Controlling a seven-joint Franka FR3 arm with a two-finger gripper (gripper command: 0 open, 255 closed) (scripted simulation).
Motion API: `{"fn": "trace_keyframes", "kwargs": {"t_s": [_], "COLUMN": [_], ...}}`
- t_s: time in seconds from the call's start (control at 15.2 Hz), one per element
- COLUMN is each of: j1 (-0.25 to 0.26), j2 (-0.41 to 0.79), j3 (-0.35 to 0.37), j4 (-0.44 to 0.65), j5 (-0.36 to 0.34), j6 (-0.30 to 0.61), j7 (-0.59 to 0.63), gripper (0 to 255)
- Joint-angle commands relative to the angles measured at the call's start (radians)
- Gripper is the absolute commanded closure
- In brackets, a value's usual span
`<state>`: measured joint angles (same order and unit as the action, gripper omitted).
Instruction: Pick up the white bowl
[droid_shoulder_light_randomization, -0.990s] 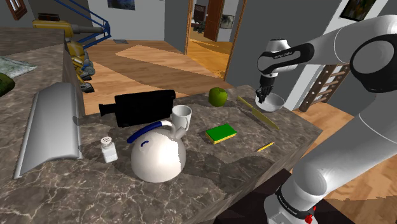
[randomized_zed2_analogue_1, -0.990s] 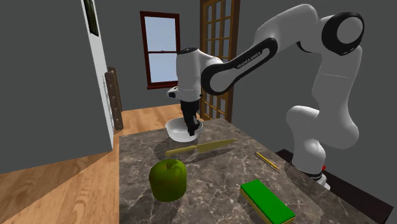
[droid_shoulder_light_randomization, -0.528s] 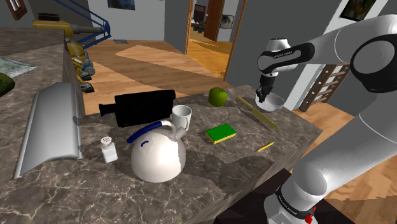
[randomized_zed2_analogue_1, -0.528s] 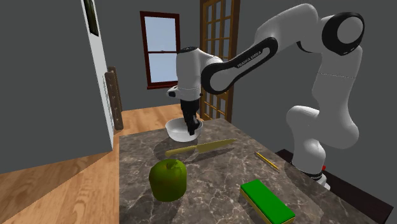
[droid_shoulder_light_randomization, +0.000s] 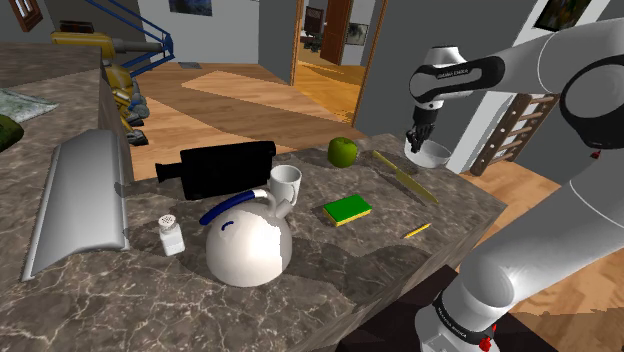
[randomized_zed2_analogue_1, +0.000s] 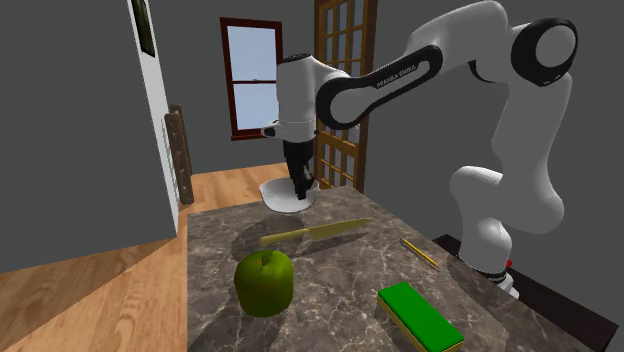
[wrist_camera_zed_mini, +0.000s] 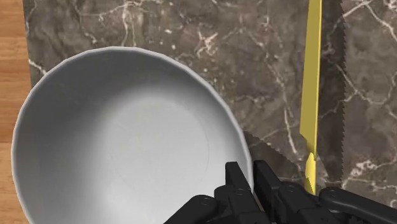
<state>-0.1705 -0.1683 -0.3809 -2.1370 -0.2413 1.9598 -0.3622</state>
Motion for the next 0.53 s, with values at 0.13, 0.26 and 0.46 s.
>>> {"fn": "trace_keyframes", "kwargs": {"t_s": [0.13, 0.26, 0.46], "j1": [0.002, 0.003, 0.004], "j2": [-0.01, -0.015, -0.017], "j3": [0.005, 0.007, 0.008], "j4": [0.044, 0.067, 0.08], "j5": [0.002, 0.003, 0.003], "j6": [-0.054, -0.081, -0.096], "j7": [-0.005, -0.009, -0.01], "gripper": [255, 255, 255]}}
